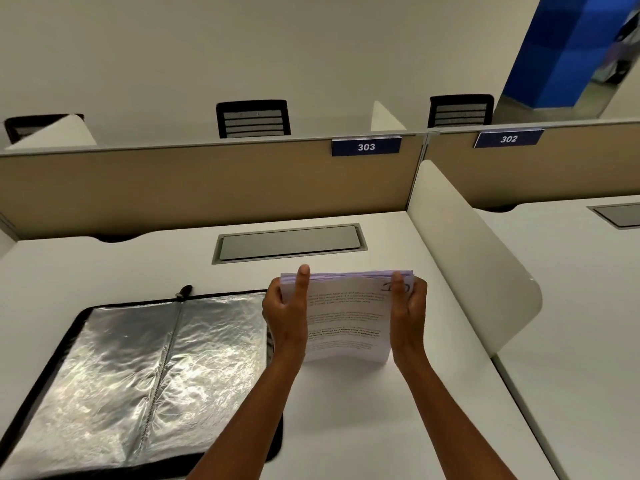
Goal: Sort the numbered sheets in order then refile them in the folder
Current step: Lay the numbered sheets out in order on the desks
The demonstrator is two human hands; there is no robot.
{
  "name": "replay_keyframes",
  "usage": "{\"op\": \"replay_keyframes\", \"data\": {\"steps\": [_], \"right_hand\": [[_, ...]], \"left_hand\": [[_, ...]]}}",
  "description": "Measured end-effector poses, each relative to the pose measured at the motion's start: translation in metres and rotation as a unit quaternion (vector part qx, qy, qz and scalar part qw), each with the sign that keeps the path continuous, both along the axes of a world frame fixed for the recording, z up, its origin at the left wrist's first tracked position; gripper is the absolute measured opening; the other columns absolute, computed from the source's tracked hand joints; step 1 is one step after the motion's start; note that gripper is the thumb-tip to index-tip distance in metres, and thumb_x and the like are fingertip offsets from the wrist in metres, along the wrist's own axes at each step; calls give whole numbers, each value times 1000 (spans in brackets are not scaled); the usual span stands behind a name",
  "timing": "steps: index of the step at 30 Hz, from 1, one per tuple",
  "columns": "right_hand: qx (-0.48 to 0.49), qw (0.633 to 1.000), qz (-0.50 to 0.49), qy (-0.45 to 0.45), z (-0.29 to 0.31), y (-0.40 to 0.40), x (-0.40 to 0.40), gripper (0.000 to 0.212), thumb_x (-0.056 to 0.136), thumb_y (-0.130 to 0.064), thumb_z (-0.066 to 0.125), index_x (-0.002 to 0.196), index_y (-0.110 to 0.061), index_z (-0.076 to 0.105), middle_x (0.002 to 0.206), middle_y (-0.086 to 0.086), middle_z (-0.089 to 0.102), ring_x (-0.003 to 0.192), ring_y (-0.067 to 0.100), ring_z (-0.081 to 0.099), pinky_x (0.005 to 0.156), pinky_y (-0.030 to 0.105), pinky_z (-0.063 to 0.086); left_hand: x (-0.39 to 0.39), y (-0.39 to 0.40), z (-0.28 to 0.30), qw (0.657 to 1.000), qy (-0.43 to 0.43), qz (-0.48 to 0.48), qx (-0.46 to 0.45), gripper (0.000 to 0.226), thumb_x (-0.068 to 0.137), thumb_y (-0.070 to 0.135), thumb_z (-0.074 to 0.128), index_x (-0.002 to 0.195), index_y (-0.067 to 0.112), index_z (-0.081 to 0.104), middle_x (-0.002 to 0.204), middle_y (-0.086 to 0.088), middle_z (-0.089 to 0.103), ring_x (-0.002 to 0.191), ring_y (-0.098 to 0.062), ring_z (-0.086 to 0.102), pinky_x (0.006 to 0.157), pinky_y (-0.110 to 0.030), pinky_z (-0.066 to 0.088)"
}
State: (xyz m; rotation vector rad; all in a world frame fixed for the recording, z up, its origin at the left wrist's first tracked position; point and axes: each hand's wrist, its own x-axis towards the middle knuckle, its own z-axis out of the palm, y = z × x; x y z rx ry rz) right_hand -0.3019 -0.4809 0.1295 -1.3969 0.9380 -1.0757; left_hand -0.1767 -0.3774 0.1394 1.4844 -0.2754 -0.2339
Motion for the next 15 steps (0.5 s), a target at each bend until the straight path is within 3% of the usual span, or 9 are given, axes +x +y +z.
{"op": "replay_keyframes", "data": {"steps": [5,9,15], "right_hand": [[39,998,-43,8,15,-5,8,61,80,-68,49,111,-16,46,88,0,61,78,13,61,60,22,46],[9,997,-67,24,18,-5,11,59,81,-67,54,107,-14,46,85,0,59,75,13,60,59,18,46],[-8,997,-70,39,19,-7,14,45,89,-52,58,107,-11,48,85,-1,57,72,10,58,51,10,45]], "left_hand": [[0,-8,6,999,2,31,16,38,88,46,65,80,10,55,72,-5,64,69,-19,63,59,-25,50],[-4,-7,10,999,-19,41,8,44,83,53,66,85,10,57,74,-4,62,66,-13,60,52,-13,46],[-3,-10,12,998,-30,52,3,47,76,57,66,84,12,57,74,-4,62,67,-14,60,51,-12,46]]}}
